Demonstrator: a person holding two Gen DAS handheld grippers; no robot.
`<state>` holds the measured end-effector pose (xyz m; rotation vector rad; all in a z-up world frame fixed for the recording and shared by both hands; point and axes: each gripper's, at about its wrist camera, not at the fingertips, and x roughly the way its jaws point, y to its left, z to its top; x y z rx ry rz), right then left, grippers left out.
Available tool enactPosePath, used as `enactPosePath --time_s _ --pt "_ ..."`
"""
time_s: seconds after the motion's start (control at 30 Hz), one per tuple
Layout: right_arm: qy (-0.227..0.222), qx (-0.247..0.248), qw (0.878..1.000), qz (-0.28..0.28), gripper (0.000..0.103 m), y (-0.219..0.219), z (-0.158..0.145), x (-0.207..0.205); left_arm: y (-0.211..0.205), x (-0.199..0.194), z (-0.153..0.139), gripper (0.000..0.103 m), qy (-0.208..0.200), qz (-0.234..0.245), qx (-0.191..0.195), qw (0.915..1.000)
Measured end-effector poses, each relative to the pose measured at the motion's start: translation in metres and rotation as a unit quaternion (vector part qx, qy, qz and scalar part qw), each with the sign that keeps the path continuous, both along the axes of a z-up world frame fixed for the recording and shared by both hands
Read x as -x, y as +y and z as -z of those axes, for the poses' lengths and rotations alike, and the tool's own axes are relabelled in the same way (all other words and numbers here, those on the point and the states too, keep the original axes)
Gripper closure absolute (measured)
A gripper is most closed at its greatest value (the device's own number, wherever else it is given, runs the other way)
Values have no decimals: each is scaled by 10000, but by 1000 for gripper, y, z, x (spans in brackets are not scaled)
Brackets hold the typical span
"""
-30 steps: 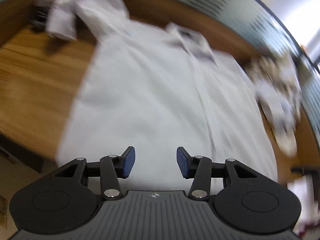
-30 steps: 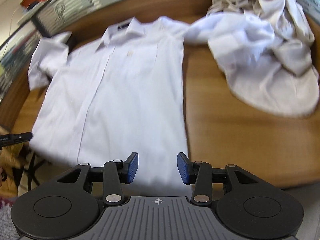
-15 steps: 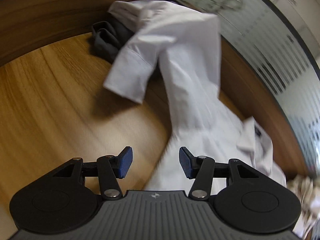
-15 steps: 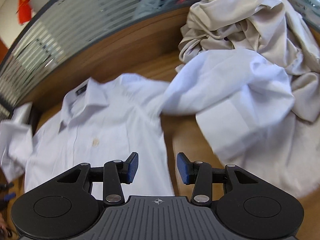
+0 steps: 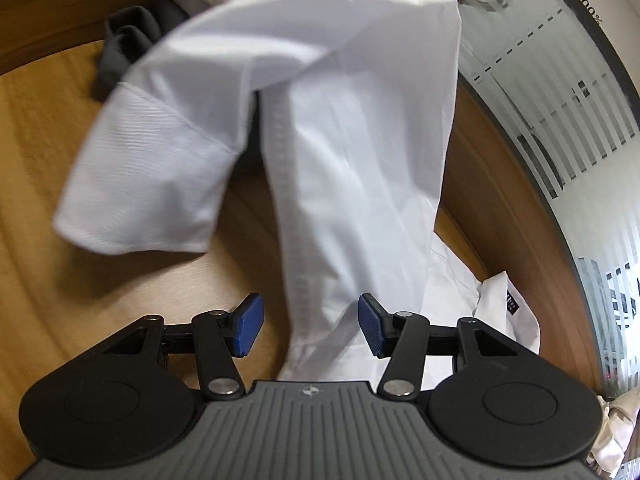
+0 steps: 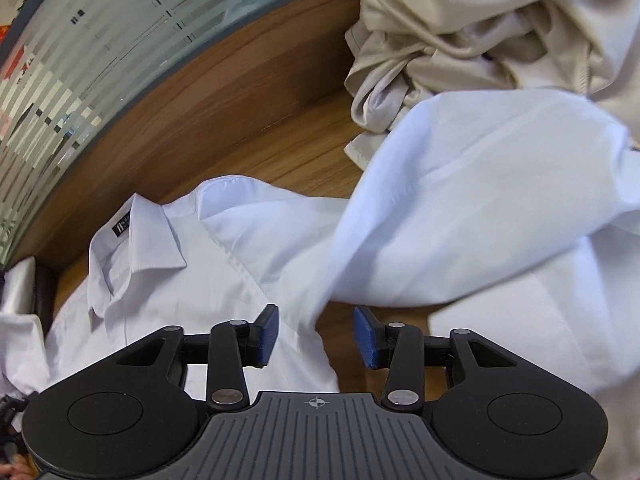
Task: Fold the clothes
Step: 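Move both open grippers over the shirt toward the collar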
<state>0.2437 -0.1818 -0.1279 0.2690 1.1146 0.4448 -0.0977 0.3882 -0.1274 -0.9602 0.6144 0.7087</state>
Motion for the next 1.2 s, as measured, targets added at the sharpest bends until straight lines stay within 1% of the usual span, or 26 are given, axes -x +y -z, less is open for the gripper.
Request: enactPosePath --time_s 0.03,0.07,0.1,0.13,0.17,0.2,0.23,0.27,0.3,0.33,0.43,0.5,0.53,0.57,0.6,0.63,0.67,0.7,0.77,0.83,0.87,0.9,1.03,1.13,1.2 --pt "53 -35 10000 -7 66 2 3 -4 1 -4 1 46 36 -41 -5 10000" --pt "90 -81 9999 0 75 3 5 -7 3 -7 2 48 72 -88 -3 9999" --pt "122 -119 9999 15 91 4 7 -9 4 -10 3 71 55 -125 28 9999" --pt "115 -105 9998 91 98 4 8 -10 4 -13 1 82 104 -145 -35 9998" --pt "108 -92 9998 166 99 4 8 -10 3 -16 -2 96 174 -161 -125 9996" --pt "86 -71 9997 240 100 3 8 -11 2 -20 -4 99 244 -177 -215 9993" --pt "-49 -3 9996 293 100 3 5 -9 0 -24 -8 101 381 -177 -380 9984" --pt "-183 72 9992 342 100 2 2 -8 -2 -27 -11 101 506 -180 -500 9973" --pt "-308 194 9987 359 100 0 -1 -7 -2 -30 -13 101 563 -190 -540 9968" --pt "-413 305 9979 383 100 -2 -3 -6 -1 -32 -11 101 623 -191 -498 9966" --pt "-247 307 9976 563 100 -11 4 -9 2 -40 -4 101 854 -155 -369 9955" --pt "-169 290 9981 521 100 -13 8 -8 2 -48 -3 97 1023 -56 -392 9940" --pt "-201 329 9981 481 100 -10 7 -8 0 -50 -6 95 1042 2 -405 9937" --pt "-212 378 9981 440 99 -9 5 -6 -1 -51 -10 87 1045 61 -419 9936" --pt "-180 445 9981 373 98 -7 2 -5 -3 -52 -14 73 1048 121 -432 9935" --pt "-172 574 9978 273 95 -5 -2 -3 -7 -51 -20 69 1047 196 -500 9931" --pt "-165 702 9972 172 83 -3 -6 -1 -12 -50 -28 66 1044 275 -583 9924" --pt "-170 835 9963 65 74 -2 -10 1 -17 -50 -35 63 1041 354 -665 9917" --pt "-382 1102 9929 -221 73 1 -25 11 -27 -48 -50 61 1042 523 -838 9896" --pt "-595 1264 9892 -444 73 5 -41 21 -37 -47 -63 56 990 696 -1011 9875" --pt "-689 1308 9876 -536 72 7 -48 26 -41 -48 -70 51 941 765 -1069 9868" --pt "-730 1250 9875 -621 72 10 -55 30 -48 -49 -75 46 885 852 -1119 9861" --pt "-756 827 9896 -905 70 35 -70 36 -76 -80 -89 41 770 1247 -1245 9813" --pt "-717 559 9896 -1111 62 67 -69 33 -85 -104 -83 38 619 1424 -1156 9811" --pt "-721 434 9888 -1232 62 91 -64 27 -87 -122 -79 37 567 1511 -1083 9809"
